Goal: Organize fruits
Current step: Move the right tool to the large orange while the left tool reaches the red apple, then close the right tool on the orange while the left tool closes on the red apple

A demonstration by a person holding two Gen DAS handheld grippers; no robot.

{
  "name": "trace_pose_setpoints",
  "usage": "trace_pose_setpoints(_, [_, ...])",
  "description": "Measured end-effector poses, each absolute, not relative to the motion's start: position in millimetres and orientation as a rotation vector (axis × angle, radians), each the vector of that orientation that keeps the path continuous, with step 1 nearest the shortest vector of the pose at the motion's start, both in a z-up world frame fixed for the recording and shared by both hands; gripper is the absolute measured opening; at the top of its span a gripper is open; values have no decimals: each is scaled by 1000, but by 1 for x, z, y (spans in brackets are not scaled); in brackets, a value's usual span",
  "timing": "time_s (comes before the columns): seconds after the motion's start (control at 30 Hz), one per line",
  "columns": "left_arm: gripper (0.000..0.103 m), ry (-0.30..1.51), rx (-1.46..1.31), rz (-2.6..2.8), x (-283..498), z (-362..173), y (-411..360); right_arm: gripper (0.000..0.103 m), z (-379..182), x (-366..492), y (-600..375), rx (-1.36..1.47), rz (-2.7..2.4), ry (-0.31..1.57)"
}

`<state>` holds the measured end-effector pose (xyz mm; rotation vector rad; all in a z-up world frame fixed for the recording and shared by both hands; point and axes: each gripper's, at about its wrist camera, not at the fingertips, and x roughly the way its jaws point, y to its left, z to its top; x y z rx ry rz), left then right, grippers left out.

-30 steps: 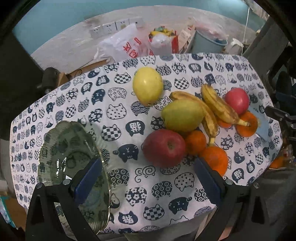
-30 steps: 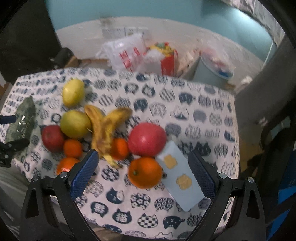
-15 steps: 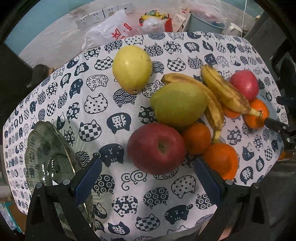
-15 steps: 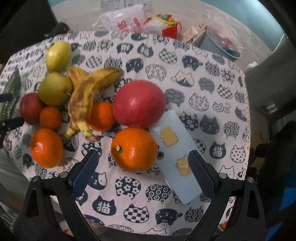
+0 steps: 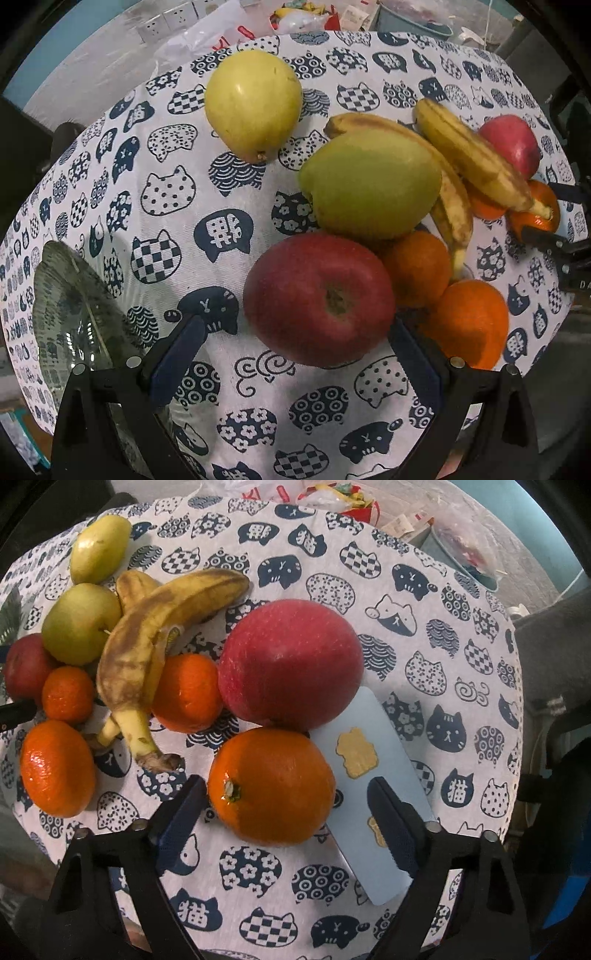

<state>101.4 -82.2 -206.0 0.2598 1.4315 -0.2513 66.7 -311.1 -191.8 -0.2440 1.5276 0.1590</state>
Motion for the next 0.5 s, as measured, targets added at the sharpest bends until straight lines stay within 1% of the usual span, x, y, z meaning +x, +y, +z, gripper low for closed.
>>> trace_pose_setpoints(0.07, [99,1418,281,-262,102,-211,-86,82,-196,68,-311,-240,166,1536])
trace_pose_setpoints(0.1, [95,1415,286,-271,102,-213,-88,81,-197,69,-311,-239,170,1537])
trace_pose_setpoints(0.17, [93,1407,300,-280,102,-215,-94,73,-198,68,-310,-232,184,1535])
trace_pose_setpoints(0.23, [80,1397,297,-308,102,-216,-102,68,-197,68,-310,-220,202,1537])
trace_pose_setpoints(0.5, [79,1376,298,-314,101,-216,-106,67,-195,63,-309,-209,201,1529])
